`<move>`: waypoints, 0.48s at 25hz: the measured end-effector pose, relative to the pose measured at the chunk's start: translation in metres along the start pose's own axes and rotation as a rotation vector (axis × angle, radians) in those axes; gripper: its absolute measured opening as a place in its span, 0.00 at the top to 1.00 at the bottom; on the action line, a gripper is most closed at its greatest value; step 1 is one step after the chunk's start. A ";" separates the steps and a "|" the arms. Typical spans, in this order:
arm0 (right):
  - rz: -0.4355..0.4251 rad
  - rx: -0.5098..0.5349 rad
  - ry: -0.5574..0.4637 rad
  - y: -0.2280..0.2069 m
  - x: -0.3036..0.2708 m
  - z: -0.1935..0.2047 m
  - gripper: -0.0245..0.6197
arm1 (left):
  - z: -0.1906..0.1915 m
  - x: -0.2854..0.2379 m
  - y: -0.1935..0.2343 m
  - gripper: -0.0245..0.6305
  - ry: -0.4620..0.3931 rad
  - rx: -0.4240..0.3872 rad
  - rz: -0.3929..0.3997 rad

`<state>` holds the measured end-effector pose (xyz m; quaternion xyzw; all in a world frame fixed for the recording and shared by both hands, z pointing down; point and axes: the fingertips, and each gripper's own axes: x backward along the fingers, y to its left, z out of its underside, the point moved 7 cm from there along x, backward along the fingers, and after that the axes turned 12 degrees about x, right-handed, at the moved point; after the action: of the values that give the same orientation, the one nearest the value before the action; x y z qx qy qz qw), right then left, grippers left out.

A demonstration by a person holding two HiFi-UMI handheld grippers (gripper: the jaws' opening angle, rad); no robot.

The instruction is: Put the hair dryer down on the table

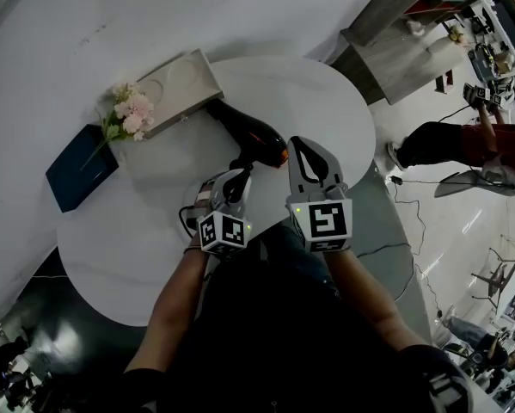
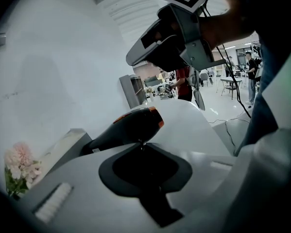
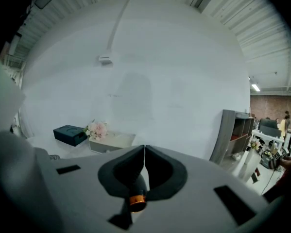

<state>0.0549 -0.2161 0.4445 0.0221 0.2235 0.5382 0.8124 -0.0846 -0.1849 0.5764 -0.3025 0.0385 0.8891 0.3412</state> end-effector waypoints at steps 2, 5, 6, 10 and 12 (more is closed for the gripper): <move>-0.001 0.000 0.005 0.000 -0.001 0.001 0.94 | 0.001 -0.002 0.000 0.89 0.014 0.000 0.005; -0.002 0.002 0.017 -0.001 -0.001 0.001 0.94 | 0.000 -0.004 0.000 0.89 0.026 0.005 0.012; -0.004 0.001 0.018 0.000 -0.001 0.002 0.94 | 0.000 -0.005 0.000 0.89 0.030 0.007 0.015; -0.022 -0.002 -0.009 0.001 -0.002 -0.001 0.94 | 0.000 -0.007 0.002 0.89 0.063 0.053 0.061; -0.031 0.001 -0.015 0.002 -0.003 -0.003 0.94 | -0.002 -0.008 0.003 0.87 0.092 0.093 0.100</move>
<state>0.0512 -0.2182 0.4432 0.0233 0.2180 0.5252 0.8222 -0.0814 -0.1922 0.5791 -0.3246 0.1104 0.8874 0.3081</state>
